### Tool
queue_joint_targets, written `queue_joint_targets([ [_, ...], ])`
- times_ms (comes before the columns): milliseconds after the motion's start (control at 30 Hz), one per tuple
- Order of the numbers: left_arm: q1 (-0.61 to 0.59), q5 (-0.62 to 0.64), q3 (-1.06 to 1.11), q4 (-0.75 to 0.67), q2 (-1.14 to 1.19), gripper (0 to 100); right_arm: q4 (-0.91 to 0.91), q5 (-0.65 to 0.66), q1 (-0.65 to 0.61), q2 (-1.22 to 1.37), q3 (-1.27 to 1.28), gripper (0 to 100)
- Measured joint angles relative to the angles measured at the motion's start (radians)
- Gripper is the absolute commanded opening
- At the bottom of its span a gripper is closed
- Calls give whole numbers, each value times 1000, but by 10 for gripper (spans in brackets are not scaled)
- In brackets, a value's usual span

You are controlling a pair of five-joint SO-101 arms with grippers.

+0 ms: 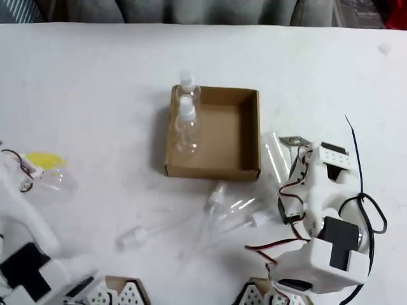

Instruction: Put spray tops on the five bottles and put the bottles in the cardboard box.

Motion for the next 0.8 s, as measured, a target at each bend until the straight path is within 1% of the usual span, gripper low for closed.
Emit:
queue_joint_targets([
  [167, 57, -443, 0, 28, -101, 221, 0, 0, 0, 0, 0, 15],
  [267, 98, -726, 11, 28, -149, 156, 0, 0, 0, 0, 0, 15],
  [333, 115, -939, 49, 28, -175, 139, 0, 0, 0, 0, 0, 15],
  [400, 118, -1169, 91, 12, -195, 147, 0, 0, 0, 0, 0, 15],
  [433, 118, -1263, 104, -8, -203, 157, 0, 0, 0, 0, 0, 15],
  [467, 123, -1329, 115, -38, -207, 168, 0, 0, 0, 0, 0, 15],
  [500, 130, -1361, 132, -71, -213, 179, 0, 0, 0, 0, 0, 15],
  [600, 158, -1416, 149, -155, -216, 199, 0, 0, 0, 0, 0, 15],
  [667, 161, -1485, 149, -173, -218, 203, 0, 0, 0, 0, 0, 15],
  [700, 164, -1534, 149, -176, -218, 203, 0, 0, 0, 0, 0, 15],
  [800, 167, -1740, 149, -181, -218, 203, 0, 0, 0, 0, 0, 15],
])
